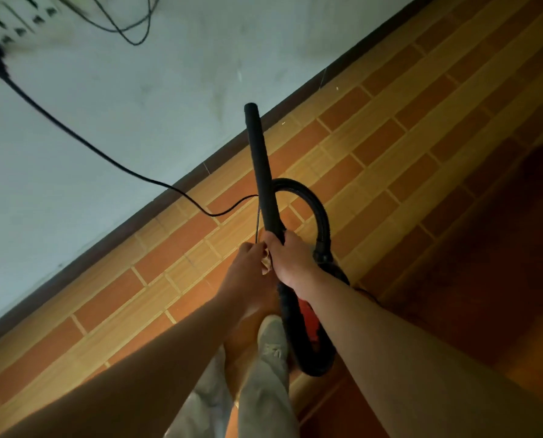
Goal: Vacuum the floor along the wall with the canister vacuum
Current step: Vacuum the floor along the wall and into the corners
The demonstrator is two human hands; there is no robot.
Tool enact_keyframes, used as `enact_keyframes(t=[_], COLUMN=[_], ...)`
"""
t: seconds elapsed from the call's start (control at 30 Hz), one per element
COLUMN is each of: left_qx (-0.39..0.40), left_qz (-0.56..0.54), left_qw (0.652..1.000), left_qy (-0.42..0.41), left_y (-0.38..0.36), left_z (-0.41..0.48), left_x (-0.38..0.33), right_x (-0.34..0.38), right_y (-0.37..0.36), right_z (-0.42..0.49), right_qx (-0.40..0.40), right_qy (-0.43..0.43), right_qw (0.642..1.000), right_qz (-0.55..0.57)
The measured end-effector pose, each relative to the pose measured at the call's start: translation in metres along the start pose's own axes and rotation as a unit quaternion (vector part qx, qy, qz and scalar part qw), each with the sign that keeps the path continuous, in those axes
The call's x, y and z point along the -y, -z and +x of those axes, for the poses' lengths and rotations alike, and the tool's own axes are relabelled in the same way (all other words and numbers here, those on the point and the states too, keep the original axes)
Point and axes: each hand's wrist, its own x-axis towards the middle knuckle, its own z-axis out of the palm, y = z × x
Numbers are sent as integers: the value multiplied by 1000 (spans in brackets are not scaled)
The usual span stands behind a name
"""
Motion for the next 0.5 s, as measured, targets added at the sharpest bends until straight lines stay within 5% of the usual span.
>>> enact_keyframes(t=[0.3,0.5], left_qx=[67,79], left_qz=[-298,-336], left_qw=[944,923], left_qy=[125,169], left_y=[-3,-3], left_z=[72,128], left_x=[-65,-81], right_x=[35,37], right_y=[60,95], right_z=[73,121], right_qx=[-30,-29], right_qy=[-96,-130], right_qw=[995,991], right_qz=[2,-31])
